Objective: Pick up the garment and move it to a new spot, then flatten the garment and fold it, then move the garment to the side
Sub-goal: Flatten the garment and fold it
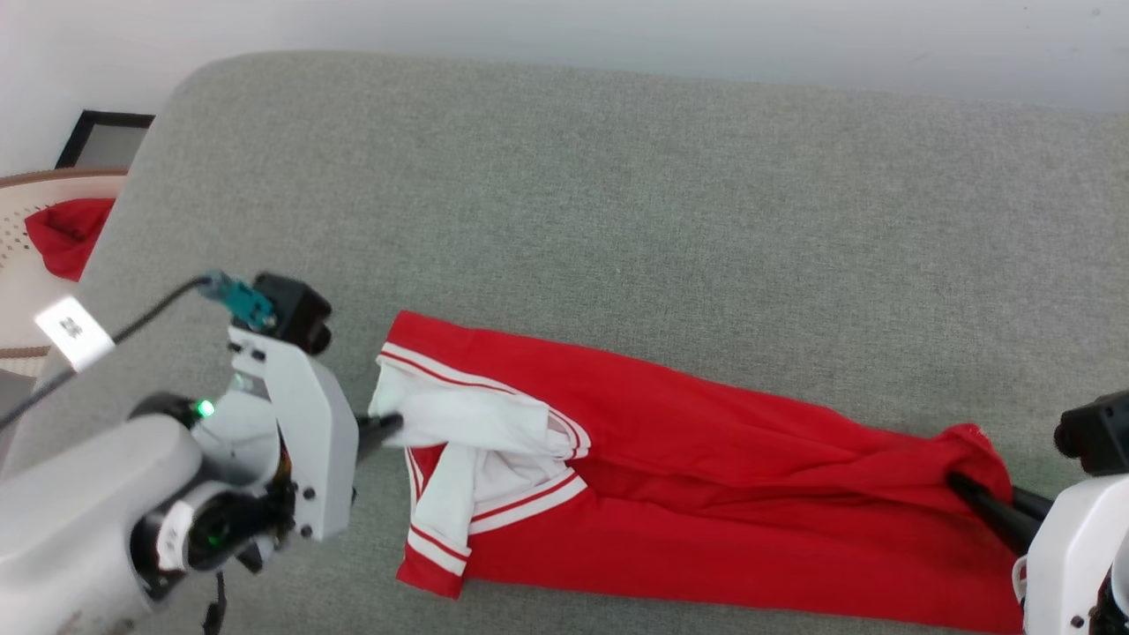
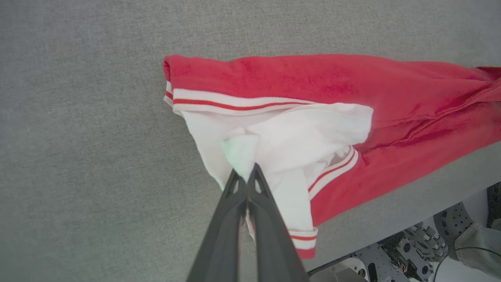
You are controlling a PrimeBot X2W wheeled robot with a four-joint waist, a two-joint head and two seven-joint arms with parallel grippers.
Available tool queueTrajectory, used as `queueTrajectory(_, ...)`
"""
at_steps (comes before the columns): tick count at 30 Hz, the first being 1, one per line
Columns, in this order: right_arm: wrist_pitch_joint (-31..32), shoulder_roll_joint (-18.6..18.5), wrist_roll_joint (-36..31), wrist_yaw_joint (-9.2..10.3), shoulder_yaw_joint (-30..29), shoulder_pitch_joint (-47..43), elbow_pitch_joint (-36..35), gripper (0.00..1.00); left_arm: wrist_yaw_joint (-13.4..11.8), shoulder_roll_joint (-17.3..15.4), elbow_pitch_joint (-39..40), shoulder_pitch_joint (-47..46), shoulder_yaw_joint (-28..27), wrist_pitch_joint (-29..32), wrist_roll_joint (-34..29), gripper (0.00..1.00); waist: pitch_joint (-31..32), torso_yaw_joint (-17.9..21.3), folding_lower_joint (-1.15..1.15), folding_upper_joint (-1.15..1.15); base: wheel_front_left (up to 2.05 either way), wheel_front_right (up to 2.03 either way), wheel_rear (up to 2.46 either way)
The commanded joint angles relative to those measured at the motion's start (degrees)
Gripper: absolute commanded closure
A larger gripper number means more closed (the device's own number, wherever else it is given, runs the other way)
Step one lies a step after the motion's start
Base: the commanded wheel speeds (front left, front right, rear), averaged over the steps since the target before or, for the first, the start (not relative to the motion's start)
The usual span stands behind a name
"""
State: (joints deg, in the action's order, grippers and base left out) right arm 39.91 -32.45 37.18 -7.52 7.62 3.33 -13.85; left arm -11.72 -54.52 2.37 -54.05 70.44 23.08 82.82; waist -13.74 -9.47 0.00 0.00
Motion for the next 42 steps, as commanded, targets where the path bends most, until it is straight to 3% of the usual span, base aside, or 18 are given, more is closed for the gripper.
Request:
queueTrajectory(1, 0.6, 0.5, -0.5, 0.06, -0.4, -0.9, -0.3, 1.0, -0.5, -0.2, 0.7, 1.6, 0.2, -0.1, 0.6, 1.0, 0.2, 0.1, 0.0, 0.0, 0.0, 0.0, 0.0)
queueTrajectory(4, 1.0, 0.8, -0.5, 0.06, -0.2, -1.6, -0.1, 0.97, -0.7, 0.5, 1.1, 3.4, 0.7, 0.3, 1.6, 1.0, 0.6, 0.2, 0.0, 0.0, 0.0, 0.0, 0.0)
queueTrajectory(6, 1.6, 1.1, -0.7, 0.06, -0.1, -2.0, 0.2, 0.85, -0.4, 1.0, 1.0, 4.2, 0.8, 0.2, 1.6, 1.0, 1.0, 0.2, 0.0, 0.0, 0.0, 0.0, 0.0)
queueTrajectory(7, 1.8, 1.3, -0.7, 0.06, -0.2, -2.0, 0.2, 0.64, -0.3, 1.1, 1.0, 4.8, 0.8, 0.1, 2.2, 1.0, 1.2, 0.3, 0.0, 0.0, 0.0, 0.0, 0.0)
queueTrajectory(8, 2.1, 1.4, -0.7, 0.06, -0.3, -2.1, 0.3, 0.59, -0.2, 1.1, 0.9, 5.1, 0.8, 0.0, 2.4, 1.0, 1.4, 0.3, 0.0, 0.0, 0.0, 0.0, 0.0)
queueTrajectory(9, 2.5, 1.6, -0.8, 0.06, -0.3, -2.5, 0.4, 0.54, -0.3, 1.0, 0.9, 5.2, 0.8, -0.3, 2.1, 0.84, 1.7, 0.4, 0.0, 0.0, 0.0, 0.0, 0.0)
queueTrajectory(10, 2.9, 1.8, -0.9, 0.06, -0.5, -2.9, 0.5, 0.33, -0.4, 0.8, 0.9, 5.5, 0.9, -0.4, 1.9, 0.66, 1.9, 0.4, 0.0, 0.0, 0.0, 0.0, 0.0)
queueTrajectory(11, 3.1, 1.9, -1.0, 0.06, -0.6, -3.1, 0.5, 0.0, -0.5, 0.6, 0.8, 5.9, 1.0, -0.4, 2.0, 0.59, 2.2, 0.4, 0.0, 0.0, 0.0, 0.0, 0.0)
queueTrajectory(12, 3.4, 2.1, -1.0, 0.06, -0.8, -3.1, 0.4, 0.0, -0.4, 0.3, 0.9, 6.2, 1.0, -0.5, 2.2, 0.5, 2.5, 0.5, 0.0, 0.0, 0.0, 0.0, 0.0)
queueTrajectory(13, 3.5, 2.3, -1.0, 0.06, -1.1, -3.1, 0.1, 0.0, -0.2, 0.1, 1.1, 6.3, 0.7, -1.0, 2.3, 0.2, 2.7, 0.5, 0.0, 0.0, 0.0, 0.0, 0.0)
queueTrajectory(14, 3.8, 2.5, -0.9, 0.06, -1.2, -3.4, 0.0, 0.0, -0.2, -0.1, 1.3, 6.3, 0.3, -1.5, 2.5, 0.0, 3.0, 0.6, 0.0, 0.0, 0.0, 0.0, 0.0)
queueTrajectory(30, 2.4, 6.9, -1.9, 0.06, -5.0, -5.3, -4.3, 0.0, 1.2, -2.0, 3.8, 8.9, -2.0, -10.0, 0.8, 0.0, 5.8, 1.1, 0.0, 0.0, 0.0, 0.0, 0.0)
queueTrajectory(42, -2.8, 11.7, -4.3, 0.06, -10.3, -9.2, -3.3, 0.0, 1.0, -1.9, 2.4, 15.1, -6.2, -29.0, -1.6, 0.0, 9.1, 0.5, 0.0, 0.0, 0.0, 0.0, 0.0)
